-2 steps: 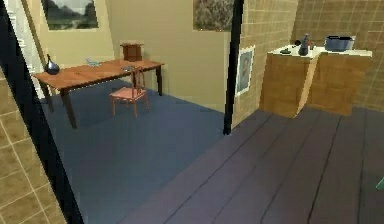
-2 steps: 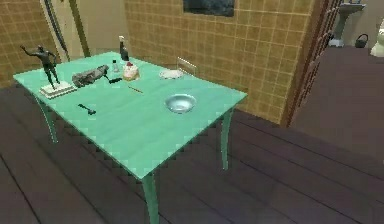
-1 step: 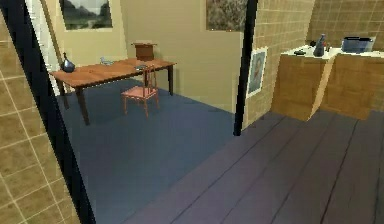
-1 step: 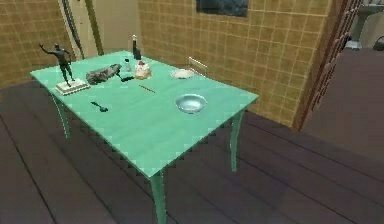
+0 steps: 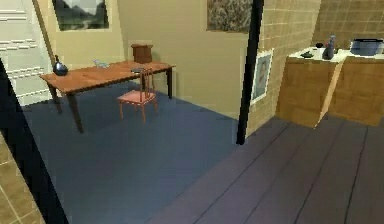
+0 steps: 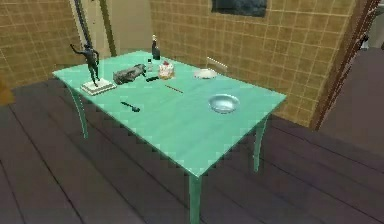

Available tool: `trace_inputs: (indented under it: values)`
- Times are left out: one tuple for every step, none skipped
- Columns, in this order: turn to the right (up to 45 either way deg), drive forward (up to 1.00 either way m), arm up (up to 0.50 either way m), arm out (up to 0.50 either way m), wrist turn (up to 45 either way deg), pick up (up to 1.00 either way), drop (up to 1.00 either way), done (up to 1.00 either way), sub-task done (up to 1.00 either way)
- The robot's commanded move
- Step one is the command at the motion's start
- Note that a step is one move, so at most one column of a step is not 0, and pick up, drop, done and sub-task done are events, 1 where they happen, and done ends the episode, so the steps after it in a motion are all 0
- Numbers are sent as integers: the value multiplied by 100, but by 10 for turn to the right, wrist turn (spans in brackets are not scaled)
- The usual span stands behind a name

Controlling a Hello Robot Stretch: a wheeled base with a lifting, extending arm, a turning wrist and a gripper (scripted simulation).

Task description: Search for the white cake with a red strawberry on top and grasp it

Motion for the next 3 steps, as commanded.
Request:
trace_inputs:
  values:
    - [330,0,0,0,0,0,0,0,0]
    - [0,85,0,0,0,0,0,0,0]
    - [450,0,0,0,0,0,0,0,0]
